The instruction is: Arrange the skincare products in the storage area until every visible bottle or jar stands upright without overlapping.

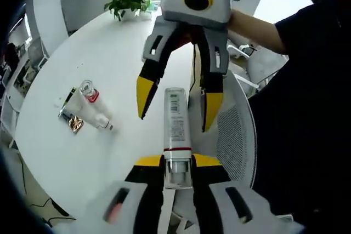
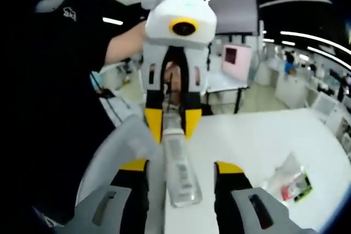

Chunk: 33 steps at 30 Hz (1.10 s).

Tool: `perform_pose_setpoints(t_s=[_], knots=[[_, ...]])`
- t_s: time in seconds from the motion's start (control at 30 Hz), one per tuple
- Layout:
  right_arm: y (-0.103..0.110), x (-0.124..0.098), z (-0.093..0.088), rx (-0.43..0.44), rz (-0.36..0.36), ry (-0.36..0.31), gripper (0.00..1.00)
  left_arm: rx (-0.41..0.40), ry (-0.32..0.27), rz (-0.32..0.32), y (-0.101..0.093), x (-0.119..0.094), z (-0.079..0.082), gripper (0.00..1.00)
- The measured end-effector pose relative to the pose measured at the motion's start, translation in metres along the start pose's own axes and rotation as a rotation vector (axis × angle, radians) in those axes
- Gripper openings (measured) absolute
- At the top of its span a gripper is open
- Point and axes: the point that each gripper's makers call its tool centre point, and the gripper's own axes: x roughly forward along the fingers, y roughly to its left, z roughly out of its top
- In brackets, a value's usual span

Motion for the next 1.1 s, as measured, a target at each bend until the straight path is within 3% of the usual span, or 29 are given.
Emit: perform_pose_setpoints(t_s=[0.33, 0.53, 0.67, 0.77, 1.1], knots=[[0.003, 0.005, -0.003, -0.007, 0.028, 0.035, 0.35, 0.026, 0.006, -0.013, -0.004, -0.002, 0.006, 0.16], [0.006, 0.006, -0.007, -0.013, 0.038, 0.07, 0.27, 0.05, 0.025, -0.022, -0.005, -0.002, 0.007, 0.16], [0.011, 0.008, -0.002, -0.033, 0.073, 0.05, 0.17, 0.05, 0.032, -0.012, -0.003, -0.001, 0.007, 0.16], [0.007, 0.007, -0.003, -0.07, 0.052, 0.048, 0.17, 0.06, 0.034, -0.013, -0.002, -0.001, 0.007, 0.16], [0.009, 0.001, 0.004, -0.061, 0.036, 0.037, 0.16, 0.08, 0.016, -0.032, -0.001, -0.003, 0.005, 0.17]])
